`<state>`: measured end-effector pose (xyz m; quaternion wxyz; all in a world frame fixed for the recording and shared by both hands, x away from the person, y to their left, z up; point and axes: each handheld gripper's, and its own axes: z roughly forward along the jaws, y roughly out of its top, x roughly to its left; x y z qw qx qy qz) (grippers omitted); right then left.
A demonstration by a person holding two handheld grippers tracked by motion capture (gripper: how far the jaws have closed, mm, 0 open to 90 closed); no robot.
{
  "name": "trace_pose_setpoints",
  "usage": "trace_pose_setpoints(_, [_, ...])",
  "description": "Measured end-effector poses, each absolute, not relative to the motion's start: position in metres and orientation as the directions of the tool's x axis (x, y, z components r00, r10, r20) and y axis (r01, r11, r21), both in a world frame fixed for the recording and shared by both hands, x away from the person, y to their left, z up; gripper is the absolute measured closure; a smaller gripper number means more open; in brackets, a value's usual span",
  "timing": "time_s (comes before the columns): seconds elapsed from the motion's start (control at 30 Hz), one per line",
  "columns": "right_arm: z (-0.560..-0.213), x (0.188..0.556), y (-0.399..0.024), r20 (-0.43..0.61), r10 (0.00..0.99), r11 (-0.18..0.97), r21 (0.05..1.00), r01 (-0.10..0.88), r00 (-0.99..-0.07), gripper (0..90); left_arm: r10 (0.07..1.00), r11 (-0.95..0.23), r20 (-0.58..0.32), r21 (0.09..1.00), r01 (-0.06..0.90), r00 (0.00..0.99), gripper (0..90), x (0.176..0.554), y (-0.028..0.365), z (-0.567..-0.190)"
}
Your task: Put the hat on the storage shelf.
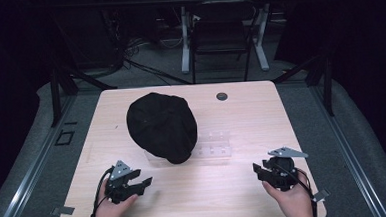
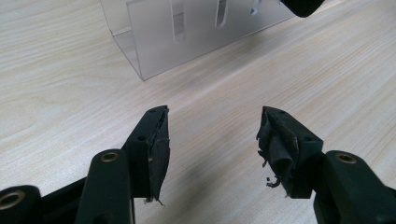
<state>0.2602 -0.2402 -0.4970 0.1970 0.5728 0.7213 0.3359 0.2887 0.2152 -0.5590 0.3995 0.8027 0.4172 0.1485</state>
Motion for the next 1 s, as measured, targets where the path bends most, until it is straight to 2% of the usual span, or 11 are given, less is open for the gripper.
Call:
trace_pose_setpoints(0.53, [-0.538,0.245,-0.248,0.096,0.960,0.103,0.751,0.652,-0.261,59.7,0.789,-0.330,-0.088,0.773,0.542,0.607,43.5,0.288,0.215,-0.559])
trace_pose_setpoints(0.87, [-0.546,0.243,-0.252,0.108,0.959,0.092,0.755,0.649,-0.262,59.8,0.775,-0.355,-0.067,0.777,0.521,0.629,44.2,0.286,0.210,-0.560])
trace_pose_setpoints(1.0, [-0.547,0.243,-0.253,0.106,0.956,0.093,0.775,0.625,-0.274,56.3,0.770,-0.353,-0.056,0.792,0.498,0.636,44.4,0.285,0.208,-0.558])
